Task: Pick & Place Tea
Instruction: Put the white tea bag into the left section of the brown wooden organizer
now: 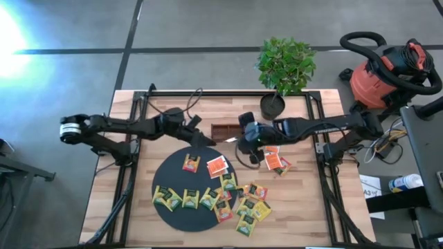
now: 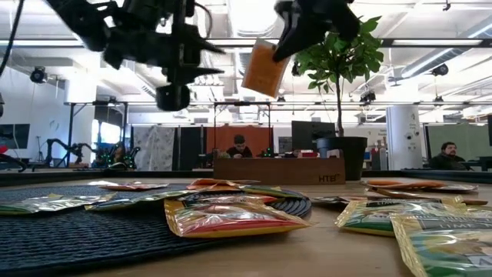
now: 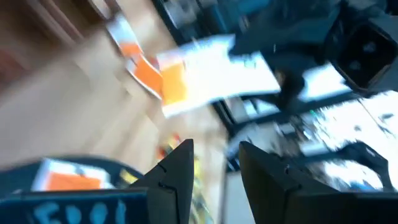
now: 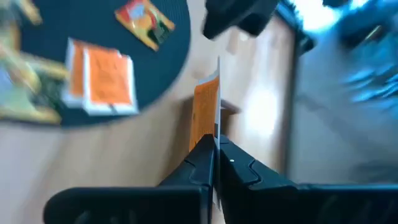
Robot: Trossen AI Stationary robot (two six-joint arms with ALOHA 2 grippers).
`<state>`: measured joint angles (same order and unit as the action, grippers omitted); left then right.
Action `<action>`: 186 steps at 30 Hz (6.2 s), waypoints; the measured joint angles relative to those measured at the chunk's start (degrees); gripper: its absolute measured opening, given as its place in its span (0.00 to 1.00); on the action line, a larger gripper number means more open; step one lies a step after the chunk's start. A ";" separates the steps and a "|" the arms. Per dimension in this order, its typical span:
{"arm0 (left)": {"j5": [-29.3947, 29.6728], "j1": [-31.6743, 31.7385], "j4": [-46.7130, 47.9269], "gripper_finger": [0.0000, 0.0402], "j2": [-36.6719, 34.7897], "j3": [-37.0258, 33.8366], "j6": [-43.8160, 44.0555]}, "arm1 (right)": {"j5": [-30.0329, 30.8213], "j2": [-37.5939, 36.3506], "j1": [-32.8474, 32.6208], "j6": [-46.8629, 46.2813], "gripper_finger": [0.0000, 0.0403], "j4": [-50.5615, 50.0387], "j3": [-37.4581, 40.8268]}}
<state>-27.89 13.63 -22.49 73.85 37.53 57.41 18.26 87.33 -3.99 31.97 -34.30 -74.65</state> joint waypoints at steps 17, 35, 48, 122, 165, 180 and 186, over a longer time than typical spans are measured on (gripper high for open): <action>-7.97 9.00 0.15 0.31 9.22 9.81 3.85 | 19.41 -0.70 -12.72 27.46 0.02 -5.23 -0.07; -9.99 11.18 -9.55 0.31 13.11 9.58 2.91 | 13.86 -1.03 -7.13 -17.54 0.02 -5.72 -1.29; 25.65 -2.52 5.08 0.31 4.41 10.12 -39.38 | -22.32 -0.70 10.94 -72.28 0.02 -11.78 1.55; 90.37 -13.35 3.97 0.43 12.64 15.05 -74.83 | -16.86 8.32 22.38 -99.71 0.02 30.39 -1.99; 81.49 -10.10 12.90 0.03 13.48 16.12 -63.92 | -16.67 2.92 22.38 -86.96 0.42 21.09 -1.92; 35.53 -7.34 10.93 0.02 12.15 15.66 -47.43 | -15.09 -6.43 18.45 -27.66 0.48 -8.29 -1.92; 31.95 -7.34 9.80 0.02 9.91 15.66 -47.56 | -17.95 -6.49 16.85 -21.36 0.44 -7.02 -1.92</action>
<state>4.06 6.28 -12.70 83.76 53.19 9.85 0.30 80.84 12.86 10.61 -41.33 -76.58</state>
